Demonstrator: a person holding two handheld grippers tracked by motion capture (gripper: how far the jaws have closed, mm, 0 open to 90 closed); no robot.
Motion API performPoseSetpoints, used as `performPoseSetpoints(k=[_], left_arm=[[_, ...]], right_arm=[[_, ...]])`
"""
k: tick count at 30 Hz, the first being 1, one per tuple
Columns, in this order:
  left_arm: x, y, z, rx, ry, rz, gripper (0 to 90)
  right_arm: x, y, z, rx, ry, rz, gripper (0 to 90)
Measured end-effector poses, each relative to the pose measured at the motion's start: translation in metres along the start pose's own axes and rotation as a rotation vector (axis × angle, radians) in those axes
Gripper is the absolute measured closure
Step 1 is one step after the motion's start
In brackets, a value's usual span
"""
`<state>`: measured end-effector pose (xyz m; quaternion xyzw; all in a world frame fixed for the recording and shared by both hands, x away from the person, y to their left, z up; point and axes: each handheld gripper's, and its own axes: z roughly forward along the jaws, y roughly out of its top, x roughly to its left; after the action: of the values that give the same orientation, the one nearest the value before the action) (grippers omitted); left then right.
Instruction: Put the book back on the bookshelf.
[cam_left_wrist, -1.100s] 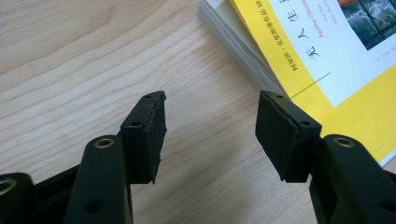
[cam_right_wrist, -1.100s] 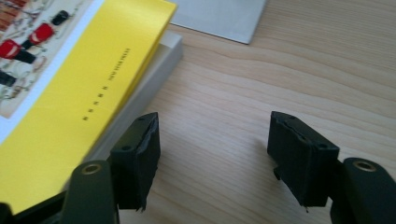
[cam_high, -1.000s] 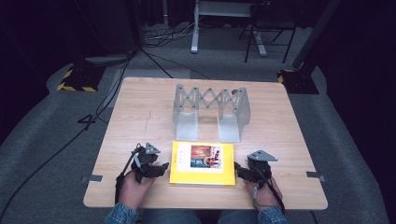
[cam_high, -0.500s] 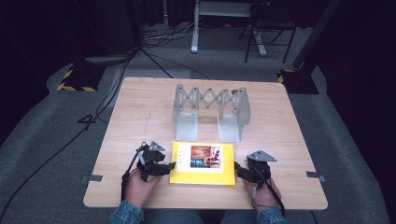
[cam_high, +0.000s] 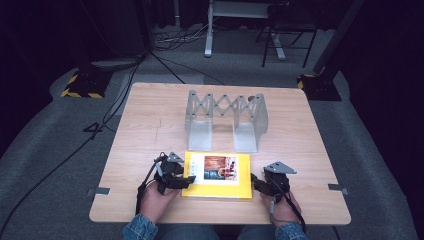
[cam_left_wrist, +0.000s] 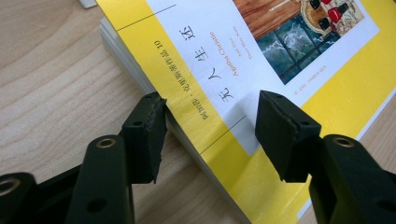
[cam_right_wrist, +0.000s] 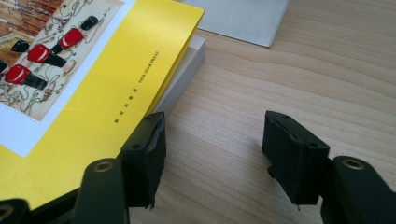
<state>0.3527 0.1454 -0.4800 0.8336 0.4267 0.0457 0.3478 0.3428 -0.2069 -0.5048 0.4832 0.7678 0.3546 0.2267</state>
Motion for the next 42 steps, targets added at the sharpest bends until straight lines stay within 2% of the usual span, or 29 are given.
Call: performPoseSetpoints(k=[3, 5, 9, 11, 12, 15, 17, 19, 22, 23, 24, 25, 26, 27, 28, 31, 33, 34, 35, 36, 37, 38, 39, 40, 42], left_arm=[[-0.001, 0.000, -0.005, -0.032, -0.006, 0.008, 49.5], [0.001, 0.000, -0.007, -0.050, -0.035, -0.004, 53.2], [-0.001, -0.001, -0.008, -0.062, -0.029, 0.010, 54.9], [-0.001, 0.000, -0.009, -0.066, -0.039, 0.015, 59.6], [-0.002, -0.001, -0.009, -0.080, -0.063, 0.013, 63.0], [-0.006, 0.001, -0.013, -0.101, -0.051, 0.030, 73.9], [-0.006, 0.001, -0.015, -0.111, -0.052, 0.036, 76.1], [-0.009, 0.002, -0.019, -0.131, -0.075, 0.050, 81.0], [-0.012, 0.002, -0.019, -0.145, -0.098, 0.070, 82.0], [-0.014, 0.004, -0.017, -0.144, -0.139, 0.073, 80.9], [-0.014, 0.004, -0.017, -0.144, -0.139, 0.073, 81.0], [-0.019, 0.005, -0.014, -0.132, -0.118, 0.097, 81.1], [-0.019, 0.005, -0.014, -0.132, -0.118, 0.097, 81.9], [-0.022, 0.007, -0.015, -0.122, -0.105, 0.122, 83.3], [-0.023, 0.008, -0.016, -0.123, -0.105, 0.127, 84.4], [-0.029, 0.010, -0.021, -0.124, -0.083, 0.166, 85.8], [-0.030, 0.011, -0.022, -0.127, -0.078, 0.177, 85.9], [-0.030, 0.012, -0.024, -0.127, -0.085, 0.172, 86.0], [-0.030, 0.013, -0.027, -0.138, -0.092, 0.167, 86.0], [-0.029, 0.017, -0.031, -0.148, -0.124, 0.152, 86.0], [-0.029, 0.017, -0.031, -0.148, -0.124, 0.152, 86.1], [-0.029, 0.020, -0.035, -0.155, -0.136, 0.151, 86.2], [-0.029, 0.020, -0.035, -0.155, -0.136, 0.151, 86.4], [-0.030, 0.022, -0.036, -0.153, -0.137, 0.160, 86.4], [-0.033, 0.025, -0.039, -0.152, -0.147, 0.159, 86.7]], right_arm=[[0.000, 0.000, 0.000, 0.000, 0.002, 0.000, 40.2], [0.000, 0.000, 0.000, -0.001, 0.002, -0.001, 40.5], [0.000, 0.000, 0.000, -0.001, 0.002, -0.001, 40.8], [0.000, 0.000, 0.000, -0.001, 0.001, -0.001, 41.8], [-0.001, 0.000, -0.001, -0.004, -0.008, 0.008, 46.2], [-0.001, 0.000, -0.001, -0.006, -0.017, 0.017, 47.7], [-0.001, 0.000, -0.001, -0.006, -0.017, 0.017, 47.7], [-0.001, 0.000, -0.001, -0.006, -0.017, 0.017, 48.2], [0.000, 0.000, -0.001, -0.006, -0.014, 0.017, 50.1], [0.001, 0.000, -0.001, -0.010, -0.013, 0.015, 54.0], [0.001, 0.000, -0.001, -0.010, -0.013, 0.015, 54.0], [0.002, 0.000, -0.001, -0.012, -0.014, 0.012, 56.1], [0.002, 0.000, -0.001, -0.012, -0.014, 0.012, 56.1], [0.002, 0.000, -0.001, -0.012, -0.014, 0.013, 56.1], [0.002, 0.000, -0.001, -0.012, -0.013, 0.013, 56.2], [0.001, 0.000, -0.001, -0.010, -0.012, 0.018, 53.4], [-0.001, 0.000, -0.001, -0.010, -0.010, 0.021, 52.1], [-0.006, -0.001, -0.002, -0.011, 0.023, 0.017, 49.8], [-0.006, -0.001, -0.002, -0.011, 0.023, 0.017, 49.8], [-0.010, -0.002, -0.004, -0.007, 0.052, -0.003, 49.1], [-0.010, -0.002, -0.004, -0.007, 0.052, -0.003, 49.1], [-0.008, -0.004, -0.006, -0.014, 0.044, -0.083, 49.3], [-0.008, -0.004, -0.006, -0.014, 0.044, -0.083, 49.3], [-0.007, -0.006, -0.008, -0.025, 0.035, -0.139, 49.3], [-0.004, -0.008, -0.012, -0.038, 0.032, -0.151, 49.6]])
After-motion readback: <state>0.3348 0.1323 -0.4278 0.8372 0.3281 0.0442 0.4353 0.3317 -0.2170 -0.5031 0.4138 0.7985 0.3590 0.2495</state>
